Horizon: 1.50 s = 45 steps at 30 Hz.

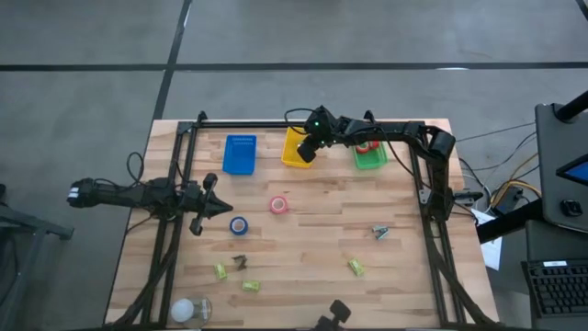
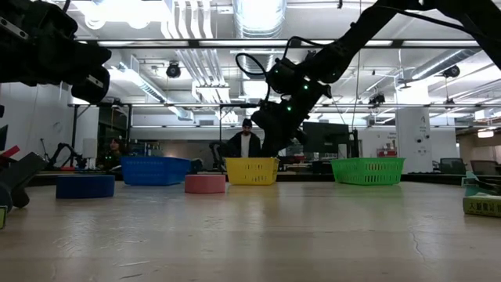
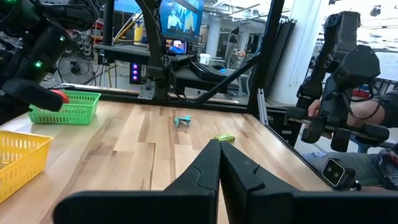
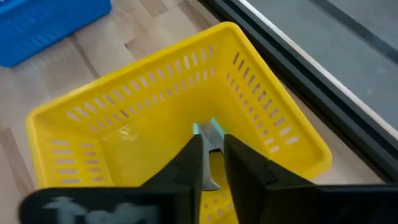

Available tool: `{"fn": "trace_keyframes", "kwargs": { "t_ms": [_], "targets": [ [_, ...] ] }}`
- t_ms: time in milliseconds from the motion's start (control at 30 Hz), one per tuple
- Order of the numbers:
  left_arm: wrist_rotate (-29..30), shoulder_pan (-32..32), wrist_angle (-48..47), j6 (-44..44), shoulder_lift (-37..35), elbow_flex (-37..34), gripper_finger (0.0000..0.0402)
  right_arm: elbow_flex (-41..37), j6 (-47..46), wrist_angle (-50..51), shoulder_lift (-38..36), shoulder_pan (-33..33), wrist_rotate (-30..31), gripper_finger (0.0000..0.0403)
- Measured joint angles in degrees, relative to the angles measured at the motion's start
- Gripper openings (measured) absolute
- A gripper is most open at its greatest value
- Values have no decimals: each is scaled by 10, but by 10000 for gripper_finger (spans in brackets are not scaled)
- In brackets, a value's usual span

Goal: Pick and place Stapler, Stapler remover, tape
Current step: Put the light blue staple remover into the yellow bin

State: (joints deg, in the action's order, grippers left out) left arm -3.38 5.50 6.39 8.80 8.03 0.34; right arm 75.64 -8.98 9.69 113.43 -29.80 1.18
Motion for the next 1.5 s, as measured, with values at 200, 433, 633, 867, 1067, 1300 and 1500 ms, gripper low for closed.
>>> {"fn": "trace_keyframes", "kwargs": {
  "t_ms": [200, 433, 633, 867, 1067, 1300, 1500],
  "targets": [
    [0, 0, 0, 0, 0, 0, 10, 0, 16, 13, -17, 6, 1, 112],
    [0, 0, -1, 0, 0, 0, 10, -10, 31, 77, -78, 44, 0, 133],
    [0, 0, -1, 0, 0, 0, 10, -45, 30, 105, -130, 89, 0, 130],
    [0, 0, 0, 0, 0, 0, 10, -135, 5, 111, -223, 146, -2, 121],
    [0, 0, 0, 0, 0, 0, 10, -234, -47, 108, -322, 199, -1, 125],
    [0, 0, 0, 0, 0, 0, 10, -333, -171, 111, -407, 261, 3, 129],
    [0, 0, 0, 0, 0, 0, 10, -398, -286, 133, -461, 311, -2, 118]
  ]
}}
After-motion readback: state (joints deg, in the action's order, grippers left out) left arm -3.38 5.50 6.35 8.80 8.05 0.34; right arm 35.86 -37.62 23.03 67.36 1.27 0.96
